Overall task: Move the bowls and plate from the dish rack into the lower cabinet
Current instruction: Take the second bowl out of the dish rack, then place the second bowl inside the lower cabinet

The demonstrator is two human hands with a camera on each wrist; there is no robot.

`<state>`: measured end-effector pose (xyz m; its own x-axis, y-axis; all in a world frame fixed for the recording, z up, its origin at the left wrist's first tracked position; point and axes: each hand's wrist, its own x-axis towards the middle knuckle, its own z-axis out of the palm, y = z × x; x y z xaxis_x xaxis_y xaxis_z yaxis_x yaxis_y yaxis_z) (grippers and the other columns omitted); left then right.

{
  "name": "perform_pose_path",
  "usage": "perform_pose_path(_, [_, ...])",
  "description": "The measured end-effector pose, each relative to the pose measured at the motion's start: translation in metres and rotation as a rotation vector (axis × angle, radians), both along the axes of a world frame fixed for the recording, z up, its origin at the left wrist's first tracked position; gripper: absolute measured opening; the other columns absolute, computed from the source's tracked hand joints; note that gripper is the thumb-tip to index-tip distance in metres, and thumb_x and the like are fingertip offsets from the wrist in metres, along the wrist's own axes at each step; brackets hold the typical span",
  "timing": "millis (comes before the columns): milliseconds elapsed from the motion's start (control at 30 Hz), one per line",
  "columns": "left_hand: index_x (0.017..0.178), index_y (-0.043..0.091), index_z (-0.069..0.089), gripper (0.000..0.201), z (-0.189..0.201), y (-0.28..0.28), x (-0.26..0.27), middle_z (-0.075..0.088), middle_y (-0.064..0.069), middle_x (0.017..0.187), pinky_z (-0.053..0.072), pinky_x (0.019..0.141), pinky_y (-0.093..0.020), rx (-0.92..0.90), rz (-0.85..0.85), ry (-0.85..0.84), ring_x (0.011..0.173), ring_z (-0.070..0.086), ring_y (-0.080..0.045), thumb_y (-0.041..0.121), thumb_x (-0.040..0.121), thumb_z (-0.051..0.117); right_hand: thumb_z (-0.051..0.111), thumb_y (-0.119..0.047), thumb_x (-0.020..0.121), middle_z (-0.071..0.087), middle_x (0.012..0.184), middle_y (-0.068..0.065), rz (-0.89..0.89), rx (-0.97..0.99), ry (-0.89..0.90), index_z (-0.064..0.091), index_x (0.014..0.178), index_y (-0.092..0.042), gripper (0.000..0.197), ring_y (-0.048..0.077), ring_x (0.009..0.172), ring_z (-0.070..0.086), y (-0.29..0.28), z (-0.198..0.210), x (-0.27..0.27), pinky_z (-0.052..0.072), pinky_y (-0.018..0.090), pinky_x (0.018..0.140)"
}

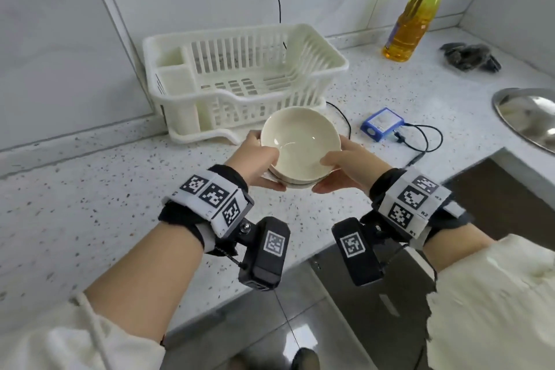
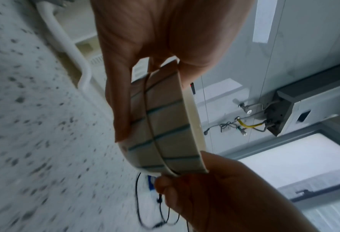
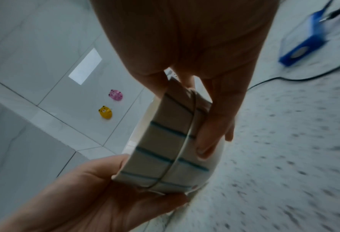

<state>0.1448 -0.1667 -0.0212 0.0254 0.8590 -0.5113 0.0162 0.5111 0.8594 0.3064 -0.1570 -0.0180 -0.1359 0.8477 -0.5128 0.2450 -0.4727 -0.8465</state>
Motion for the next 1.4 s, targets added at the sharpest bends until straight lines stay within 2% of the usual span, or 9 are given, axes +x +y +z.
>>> perform_pose_path(133, [0.137,0.016,0.031,0.059,-0.023,-0.040,0.031,0.037,-0.008,0.126,0.058,0.059,-0.040,-0.064,-0.105,0.015,0.121,0.045,-0.037,-0.007,0.083,0.035,0.037,0.006,0.087,0.053,0.106,0.014,-0.063,-0.053,0.012,0.038,0.134,-0.016,0.053,0.032,0.063,0.060,-0.047,-0.030,0.033,0.058,0.032,0.048])
perform_pose_path(267, [0.139,0.013,0.029,0.059,-0.049,-0.080,0.074,0.036,-0.011,0.125,0.060,0.067,-0.047,-0.123,-0.159,-0.010,0.110,0.044,-0.033,-0.008,0.083,0.034,0.038,0.008,0.086,0.049,0.126,0.018,-0.112,-0.074,0.016,0.042,0.119,-0.022,0.044,0.035,0.081,0.059,-0.100,-0.054,0.078,0.058,0.042,0.066])
perform_pose_path(400, [0.139,0.012,0.028,0.058,-0.091,-0.123,0.125,0.038,-0.011,0.121,0.051,0.087,-0.056,-0.170,-0.199,-0.010,0.107,0.045,-0.035,-0.007,0.084,0.034,0.035,0.008,0.085,0.049,0.123,0.015,-0.167,-0.160,0.013,0.041,0.125,-0.024,0.051,0.031,0.070,0.061,-0.152,-0.089,0.124,0.059,0.031,0.049])
perform_pose_path(633, [0.140,0.012,0.028,0.059,-0.192,-0.166,0.149,0.036,-0.012,0.126,0.047,0.092,-0.058,-0.344,-0.158,-0.039,0.114,0.040,-0.034,-0.011,0.086,0.031,0.033,0.010,0.085,0.046,0.119,0.013,-0.147,-0.333,-0.003,0.035,0.134,-0.013,0.053,0.028,0.072,0.058,-0.192,-0.190,0.144,0.058,0.034,0.053])
perform_pose_path(833, [0.140,0.015,0.033,0.057,-0.280,-0.144,0.121,0.034,-0.014,0.144,0.052,0.086,-0.051,-0.352,-0.018,-0.049,0.118,0.040,-0.031,-0.007,0.087,0.041,0.034,0.009,0.084,0.049,0.113,0.010,-0.154,-0.381,0.031,0.031,0.137,-0.011,0.057,0.030,0.064,0.060,-0.158,-0.288,0.118,0.057,0.027,0.045])
perform_pose_path(1066, [0.143,0.014,0.029,0.061,-0.371,-0.090,0.099,0.035,-0.016,0.145,0.048,0.090,-0.041,-0.302,0.136,-0.065,0.132,0.037,-0.035,-0.004,0.087,0.046,0.037,0.008,0.084,0.046,0.130,0.017,-0.154,-0.352,0.053,0.035,0.138,-0.013,0.058,0.038,0.088,0.059,-0.081,-0.371,0.089,0.057,0.032,0.049])
perform_pose_path(1233, [0.149,0.008,0.016,0.069,-0.416,-0.053,0.091,0.032,-0.017,0.150,0.042,0.102,-0.041,-0.269,0.253,-0.143,0.136,0.035,-0.032,-0.002,0.089,0.048,0.038,0.007,0.085,0.047,0.131,0.017,-0.169,-0.337,0.063,0.037,0.138,-0.019,0.059,0.040,0.094,0.059,-0.035,-0.415,0.074,0.058,0.047,0.073])
perform_pose_path(1333, [0.148,0.007,0.013,0.069,-0.427,-0.038,0.088,0.031,-0.015,0.151,0.039,0.106,-0.041,-0.242,0.296,-0.175,0.137,0.035,-0.030,0.000,0.089,0.049,0.039,0.007,0.086,0.044,0.137,0.023,-0.192,-0.342,0.081,0.039,0.136,-0.015,0.054,0.044,0.102,0.059,-0.014,-0.430,0.068,0.052,0.050,0.082])
perform_pose_path(1400, [0.149,0.008,0.014,0.068,-0.431,-0.031,0.087,0.031,-0.016,0.151,0.039,0.106,-0.042,-0.230,0.323,-0.233,0.136,0.037,-0.031,-0.002,0.090,0.047,0.039,0.008,0.086,0.045,0.130,0.024,-0.220,-0.347,0.111,0.038,0.135,-0.009,0.052,0.041,0.093,0.060,-0.004,-0.436,0.066,0.051,0.052,0.086])
